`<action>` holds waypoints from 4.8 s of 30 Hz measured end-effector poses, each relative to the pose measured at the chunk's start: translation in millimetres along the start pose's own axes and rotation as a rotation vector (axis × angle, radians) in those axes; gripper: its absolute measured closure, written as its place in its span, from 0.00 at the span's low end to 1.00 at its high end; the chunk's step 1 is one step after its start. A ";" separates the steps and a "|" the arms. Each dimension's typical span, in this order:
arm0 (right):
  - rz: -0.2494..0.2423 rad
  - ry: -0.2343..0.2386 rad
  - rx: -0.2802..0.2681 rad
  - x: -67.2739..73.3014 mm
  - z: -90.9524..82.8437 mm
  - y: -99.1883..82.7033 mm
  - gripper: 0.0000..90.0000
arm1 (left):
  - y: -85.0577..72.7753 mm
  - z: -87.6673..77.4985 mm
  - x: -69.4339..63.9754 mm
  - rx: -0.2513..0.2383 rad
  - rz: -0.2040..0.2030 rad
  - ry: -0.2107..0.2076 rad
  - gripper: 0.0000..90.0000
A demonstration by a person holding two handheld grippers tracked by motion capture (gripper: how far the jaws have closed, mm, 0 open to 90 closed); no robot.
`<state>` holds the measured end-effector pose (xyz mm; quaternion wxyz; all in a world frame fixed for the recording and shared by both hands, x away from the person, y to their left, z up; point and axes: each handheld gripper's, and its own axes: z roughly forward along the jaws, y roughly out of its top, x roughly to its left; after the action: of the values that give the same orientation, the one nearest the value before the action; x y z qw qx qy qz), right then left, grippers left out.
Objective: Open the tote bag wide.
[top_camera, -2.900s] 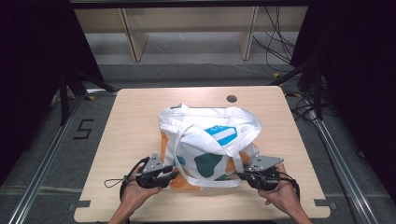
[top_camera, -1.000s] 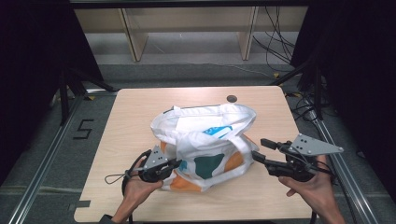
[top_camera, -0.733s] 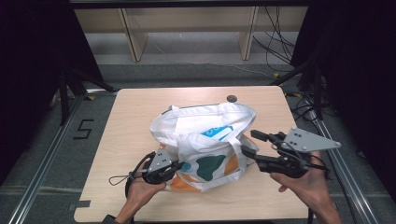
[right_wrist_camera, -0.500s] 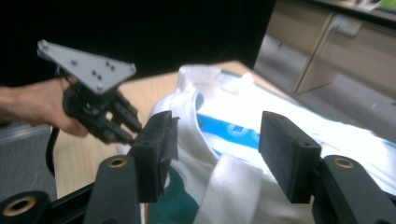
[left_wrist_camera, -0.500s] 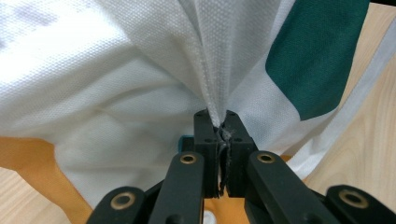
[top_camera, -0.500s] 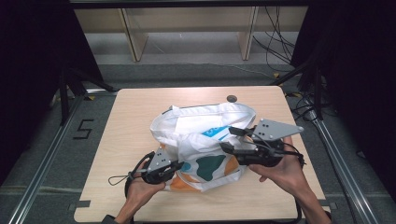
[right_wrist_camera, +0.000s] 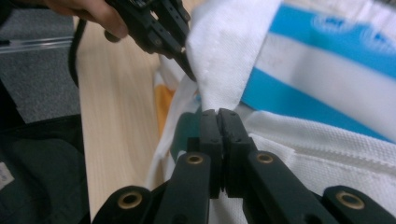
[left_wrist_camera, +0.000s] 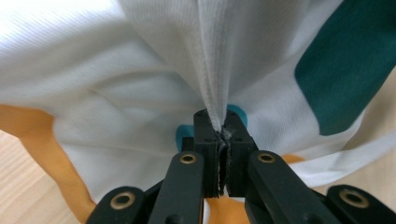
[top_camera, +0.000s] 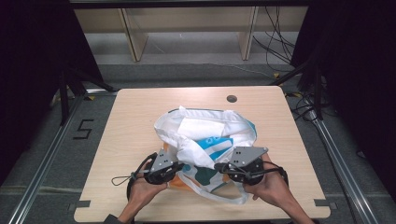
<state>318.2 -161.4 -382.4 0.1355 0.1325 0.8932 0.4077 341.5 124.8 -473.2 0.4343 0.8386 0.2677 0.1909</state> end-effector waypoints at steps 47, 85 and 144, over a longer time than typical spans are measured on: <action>-0.111 -0.039 -0.206 2.8 9.1 45.2 1.00 | 68.5 -19.9 19.6 -0.170 -0.067 0.071 0.95; -0.105 -0.109 -0.116 19.4 19.2 21.9 1.00 | 131.8 1.0 48.5 -0.019 -0.296 -0.007 0.71; 0.278 -0.320 0.181 -43.9 -6.5 -74.0 1.00 | -15.4 14.4 40.7 0.080 -0.375 -0.021 0.87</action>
<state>347.4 -227.9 -429.0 0.2056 0.3289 0.8664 0.3145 377.0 148.2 -490.4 0.4315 0.7924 0.4222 0.0873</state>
